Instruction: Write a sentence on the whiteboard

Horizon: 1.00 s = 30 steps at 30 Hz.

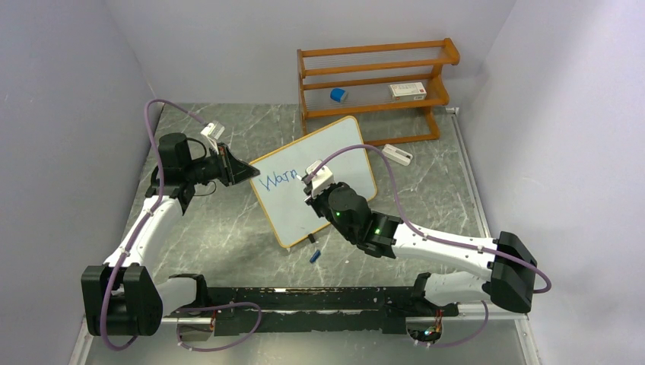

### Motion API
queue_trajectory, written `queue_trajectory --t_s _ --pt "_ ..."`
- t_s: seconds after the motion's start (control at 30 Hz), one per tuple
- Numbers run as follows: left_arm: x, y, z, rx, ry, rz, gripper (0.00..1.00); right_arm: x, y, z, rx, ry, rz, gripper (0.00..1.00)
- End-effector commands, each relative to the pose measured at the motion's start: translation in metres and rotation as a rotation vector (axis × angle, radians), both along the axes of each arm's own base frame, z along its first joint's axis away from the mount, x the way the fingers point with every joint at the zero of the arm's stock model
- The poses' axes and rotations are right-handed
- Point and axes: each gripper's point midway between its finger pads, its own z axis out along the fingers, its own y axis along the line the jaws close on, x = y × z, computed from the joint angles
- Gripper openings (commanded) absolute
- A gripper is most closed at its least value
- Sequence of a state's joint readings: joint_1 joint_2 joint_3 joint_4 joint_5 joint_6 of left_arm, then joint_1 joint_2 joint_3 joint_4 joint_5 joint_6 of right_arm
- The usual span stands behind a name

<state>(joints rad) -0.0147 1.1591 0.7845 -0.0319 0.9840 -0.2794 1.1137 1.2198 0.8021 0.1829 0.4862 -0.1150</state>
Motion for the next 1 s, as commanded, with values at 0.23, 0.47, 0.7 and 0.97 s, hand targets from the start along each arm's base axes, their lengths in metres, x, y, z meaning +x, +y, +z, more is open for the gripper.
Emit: queue_trajectory --t_s 0.23,0.47,0.7,0.97 --pt "0.007 0.010 -0.014 0.045 0.018 0.047 0.05 0.011 0.004 0.011 0.029 -0.051 -0.029 0.00" --pt "0.007 0.010 -0.014 0.046 0.018 0.049 0.05 0.014 0.002 0.012 0.033 -0.060 -0.048 0.00" --pt "0.007 0.010 -0.014 0.046 0.018 0.049 0.05 0.019 -0.004 0.013 0.041 -0.063 -0.076 0.00" --pt "0.008 0.010 -0.013 0.049 0.016 0.051 0.05 0.019 -0.006 0.012 0.029 -0.052 -0.069 0.00"
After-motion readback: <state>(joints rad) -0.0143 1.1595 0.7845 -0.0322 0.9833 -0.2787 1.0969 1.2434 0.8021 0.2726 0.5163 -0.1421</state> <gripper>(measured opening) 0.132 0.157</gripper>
